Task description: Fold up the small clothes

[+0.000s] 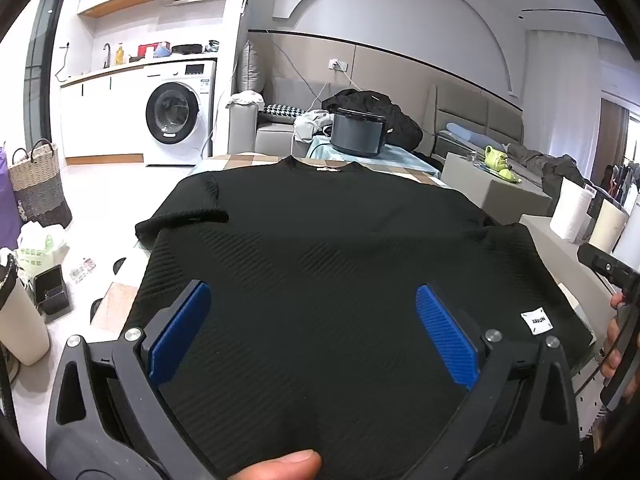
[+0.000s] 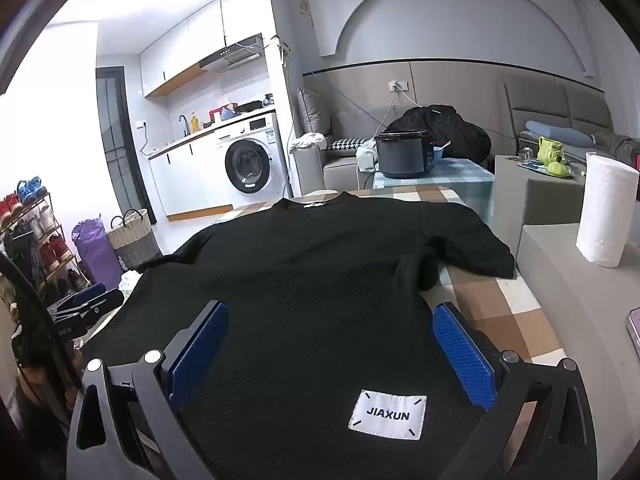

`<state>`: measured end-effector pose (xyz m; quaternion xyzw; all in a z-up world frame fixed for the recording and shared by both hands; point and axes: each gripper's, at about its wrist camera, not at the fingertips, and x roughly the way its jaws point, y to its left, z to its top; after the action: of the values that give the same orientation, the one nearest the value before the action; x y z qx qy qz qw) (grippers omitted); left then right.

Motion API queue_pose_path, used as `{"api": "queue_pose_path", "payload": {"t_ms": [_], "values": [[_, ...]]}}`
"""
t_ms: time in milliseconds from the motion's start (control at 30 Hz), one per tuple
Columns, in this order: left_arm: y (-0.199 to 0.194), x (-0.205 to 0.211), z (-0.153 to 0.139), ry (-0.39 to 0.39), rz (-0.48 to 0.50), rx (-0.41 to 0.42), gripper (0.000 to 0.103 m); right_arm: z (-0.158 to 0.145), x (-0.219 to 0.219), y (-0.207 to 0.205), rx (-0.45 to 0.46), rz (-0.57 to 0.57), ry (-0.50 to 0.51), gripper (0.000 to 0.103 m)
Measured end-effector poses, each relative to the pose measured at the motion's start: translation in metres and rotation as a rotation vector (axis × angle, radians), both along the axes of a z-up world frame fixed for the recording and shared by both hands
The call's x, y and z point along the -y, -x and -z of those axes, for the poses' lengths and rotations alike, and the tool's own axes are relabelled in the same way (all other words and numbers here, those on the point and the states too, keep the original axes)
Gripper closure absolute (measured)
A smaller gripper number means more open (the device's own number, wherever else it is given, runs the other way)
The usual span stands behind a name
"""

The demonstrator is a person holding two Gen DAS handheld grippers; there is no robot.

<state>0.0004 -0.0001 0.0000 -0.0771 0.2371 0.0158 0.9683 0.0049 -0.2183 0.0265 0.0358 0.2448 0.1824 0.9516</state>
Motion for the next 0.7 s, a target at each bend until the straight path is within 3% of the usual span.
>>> {"api": "queue_pose_path", "payload": {"t_ms": [700], "values": [[-0.0003,0.0041,0.0013,-0.022,0.005,0.008,0.001,-0.0019,0.0053,-0.0002,0.012,0.002,-0.023,0.000]]}}
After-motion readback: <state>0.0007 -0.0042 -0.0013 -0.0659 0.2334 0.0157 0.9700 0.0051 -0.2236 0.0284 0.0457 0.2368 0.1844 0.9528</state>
